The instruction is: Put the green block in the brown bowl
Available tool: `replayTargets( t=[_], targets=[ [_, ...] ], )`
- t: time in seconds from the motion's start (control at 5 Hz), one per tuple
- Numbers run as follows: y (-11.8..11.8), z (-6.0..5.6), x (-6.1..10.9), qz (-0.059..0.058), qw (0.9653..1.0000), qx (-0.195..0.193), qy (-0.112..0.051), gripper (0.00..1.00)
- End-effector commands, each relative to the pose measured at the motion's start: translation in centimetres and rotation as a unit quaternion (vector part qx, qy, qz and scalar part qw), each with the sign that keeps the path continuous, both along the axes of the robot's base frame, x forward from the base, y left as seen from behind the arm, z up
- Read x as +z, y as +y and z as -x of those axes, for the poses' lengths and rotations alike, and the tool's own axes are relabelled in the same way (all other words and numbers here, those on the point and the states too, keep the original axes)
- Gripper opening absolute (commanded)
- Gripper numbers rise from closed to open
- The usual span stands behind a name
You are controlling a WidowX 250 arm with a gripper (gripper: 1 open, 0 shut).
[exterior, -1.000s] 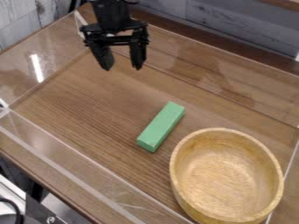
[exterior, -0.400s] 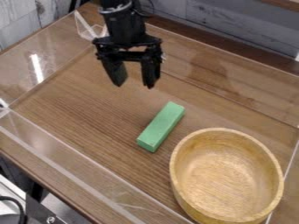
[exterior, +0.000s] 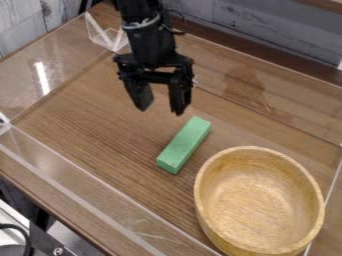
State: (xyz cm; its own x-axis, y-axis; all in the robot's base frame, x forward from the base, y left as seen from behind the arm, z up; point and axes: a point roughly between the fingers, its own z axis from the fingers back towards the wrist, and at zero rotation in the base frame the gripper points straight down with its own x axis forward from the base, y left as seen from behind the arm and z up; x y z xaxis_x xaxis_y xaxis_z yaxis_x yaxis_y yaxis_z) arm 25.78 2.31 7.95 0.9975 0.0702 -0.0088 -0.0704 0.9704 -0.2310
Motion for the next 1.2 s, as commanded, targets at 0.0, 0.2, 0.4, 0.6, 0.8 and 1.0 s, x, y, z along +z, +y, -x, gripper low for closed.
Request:
replayTargets(
  t=[0.0, 0.2, 0.4, 0.6, 0.8, 1.0],
  targets=[
    [-0.7, -0.2, 0.9, -0.007, 0.9993, -0.011, -0.035, 1.00],
    [-1.1, 0.2, 0.2, -0.006, 0.9993, -0.013, -0.035, 1.00],
    [-1.5, 0.5, -0.5, -0.006, 0.9994, -0.013, -0.033, 1.00],
    [-1.8, 0.7, -1.3, -0.007, 0.9995, -0.013, -0.029, 1.00],
    [-2.0, 0.8, -2.0, -0.008, 0.9995, -0.013, -0.027, 1.00],
    [-2.1, 0.9, -2.6, -0.010, 0.9996, -0.013, -0.025, 1.00]
  ],
)
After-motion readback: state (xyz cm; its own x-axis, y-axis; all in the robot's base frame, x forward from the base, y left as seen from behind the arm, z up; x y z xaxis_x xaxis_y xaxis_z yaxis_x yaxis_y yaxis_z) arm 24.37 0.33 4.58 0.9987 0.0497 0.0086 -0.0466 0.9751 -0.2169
